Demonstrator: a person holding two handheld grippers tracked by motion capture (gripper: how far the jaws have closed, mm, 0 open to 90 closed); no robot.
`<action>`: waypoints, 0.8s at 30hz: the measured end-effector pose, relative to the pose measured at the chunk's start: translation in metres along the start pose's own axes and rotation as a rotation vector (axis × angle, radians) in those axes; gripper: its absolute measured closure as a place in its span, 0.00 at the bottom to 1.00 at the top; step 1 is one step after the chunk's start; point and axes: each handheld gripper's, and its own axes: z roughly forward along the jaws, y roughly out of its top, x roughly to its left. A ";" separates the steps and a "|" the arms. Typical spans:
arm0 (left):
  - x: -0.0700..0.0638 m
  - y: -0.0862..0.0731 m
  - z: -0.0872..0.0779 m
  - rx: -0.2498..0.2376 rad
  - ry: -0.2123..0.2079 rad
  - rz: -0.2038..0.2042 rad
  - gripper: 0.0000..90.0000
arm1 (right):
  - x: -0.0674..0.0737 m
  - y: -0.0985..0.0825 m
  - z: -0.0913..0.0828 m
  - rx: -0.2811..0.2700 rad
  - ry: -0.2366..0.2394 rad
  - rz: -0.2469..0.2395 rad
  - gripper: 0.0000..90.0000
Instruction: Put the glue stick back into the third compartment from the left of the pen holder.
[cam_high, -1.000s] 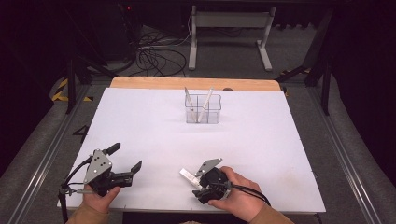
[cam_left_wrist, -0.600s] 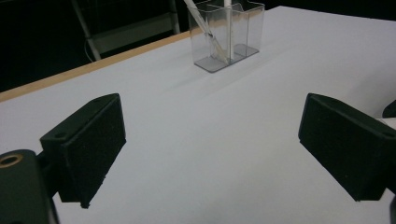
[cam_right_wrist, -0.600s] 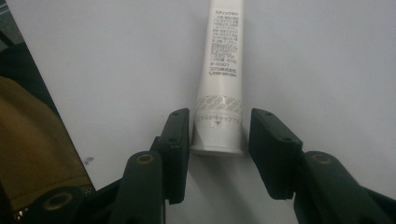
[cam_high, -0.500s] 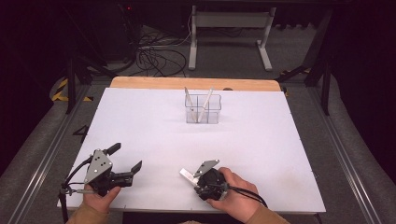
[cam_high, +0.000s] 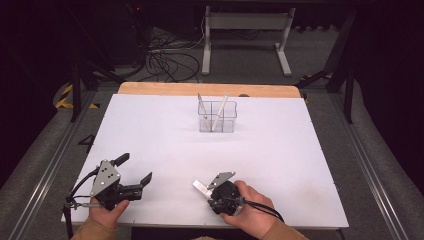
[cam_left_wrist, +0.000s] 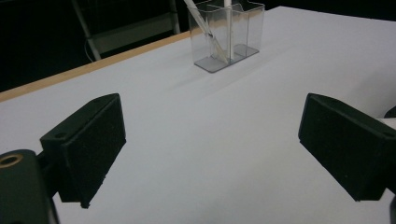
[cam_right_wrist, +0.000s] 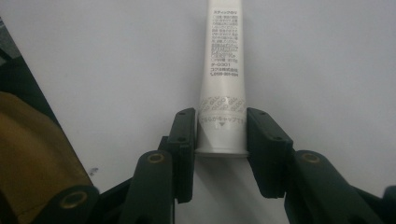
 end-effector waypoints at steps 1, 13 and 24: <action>0.000 0.000 0.000 0.000 0.000 0.000 0.09 | 0.000 0.000 0.000 0.001 0.000 0.008 0.72; 0.000 0.000 -0.001 -0.003 0.003 -0.001 0.09 | -0.002 0.003 -0.004 0.006 -0.005 0.023 0.73; 0.000 0.000 -0.001 -0.003 0.001 -0.001 0.09 | -0.005 0.010 -0.025 -0.048 0.016 0.039 0.73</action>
